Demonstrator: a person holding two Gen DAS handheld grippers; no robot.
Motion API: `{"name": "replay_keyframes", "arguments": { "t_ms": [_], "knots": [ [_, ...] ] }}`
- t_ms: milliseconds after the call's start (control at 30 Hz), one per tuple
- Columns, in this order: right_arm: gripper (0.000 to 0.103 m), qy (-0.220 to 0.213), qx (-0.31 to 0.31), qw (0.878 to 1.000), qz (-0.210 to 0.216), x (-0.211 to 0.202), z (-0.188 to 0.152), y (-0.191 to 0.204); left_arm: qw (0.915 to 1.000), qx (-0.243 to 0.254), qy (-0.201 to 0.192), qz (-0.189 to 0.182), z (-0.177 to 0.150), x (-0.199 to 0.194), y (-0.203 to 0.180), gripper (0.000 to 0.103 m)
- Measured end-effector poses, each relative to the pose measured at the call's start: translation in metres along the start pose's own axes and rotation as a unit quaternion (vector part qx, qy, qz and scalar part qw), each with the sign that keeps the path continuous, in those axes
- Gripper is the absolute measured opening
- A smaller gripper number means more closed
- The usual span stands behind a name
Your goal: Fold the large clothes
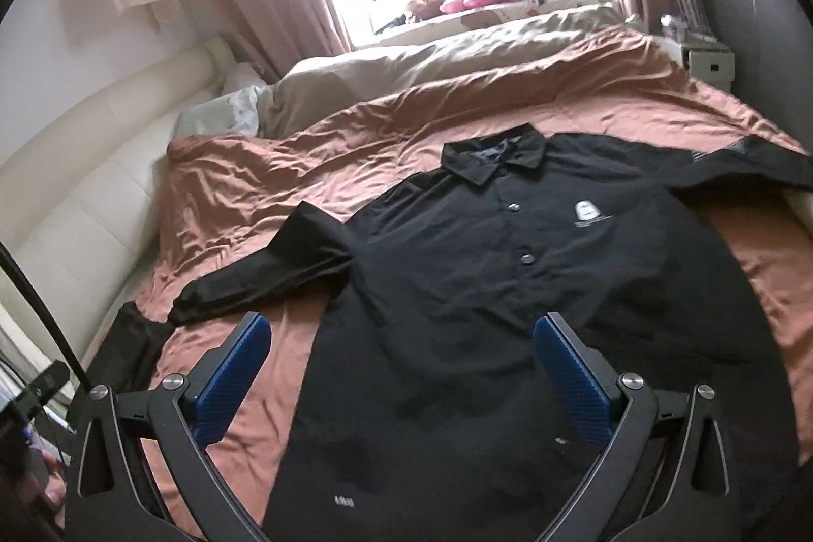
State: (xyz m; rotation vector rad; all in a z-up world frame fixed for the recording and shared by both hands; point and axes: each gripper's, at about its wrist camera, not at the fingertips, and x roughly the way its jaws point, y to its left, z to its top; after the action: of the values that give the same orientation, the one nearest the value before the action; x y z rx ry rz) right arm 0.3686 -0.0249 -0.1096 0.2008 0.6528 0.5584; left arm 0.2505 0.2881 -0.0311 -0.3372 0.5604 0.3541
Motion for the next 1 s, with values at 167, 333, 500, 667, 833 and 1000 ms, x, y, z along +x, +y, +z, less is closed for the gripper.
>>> {"name": "replay_keyframes", "arguments": {
  "t_ms": [167, 333, 500, 667, 833, 1000],
  "knots": [
    [0.094, 0.022, 0.028, 0.999, 0.019, 0.038, 0.02, -0.004, 0.9995, -0.028, 0.013, 0.01, 0.027, 0.031, 0.03, 0.079],
    [0.072, 0.03, 0.022, 0.999, 0.022, 0.071, 0.033, 0.007, 0.9981, -0.05, 0.027, 0.023, 0.049, 0.063, 0.053, 0.069],
    [0.05, 0.059, 0.049, 0.996, 0.034, 0.108, 0.043, 0.002, 0.9957, -0.072, 0.048, 0.033, 0.066, 0.105, 0.076, 0.058],
    [0.047, 0.086, 0.073, 0.993, 0.04, 0.136, 0.054, -0.006, 0.99, -0.104, 0.085, 0.041, 0.07, 0.156, 0.099, 0.051],
    [0.047, 0.1, 0.101, 0.989, 0.036, 0.164, 0.064, -0.013, 0.9814, -0.142, 0.116, 0.055, 0.063, 0.199, 0.124, 0.05],
    [0.039, 0.118, 0.115, 0.985, 0.042, 0.195, 0.067, -0.013, 0.9742, -0.159, 0.143, 0.072, 0.053, 0.242, 0.141, 0.05]
  ]
}}
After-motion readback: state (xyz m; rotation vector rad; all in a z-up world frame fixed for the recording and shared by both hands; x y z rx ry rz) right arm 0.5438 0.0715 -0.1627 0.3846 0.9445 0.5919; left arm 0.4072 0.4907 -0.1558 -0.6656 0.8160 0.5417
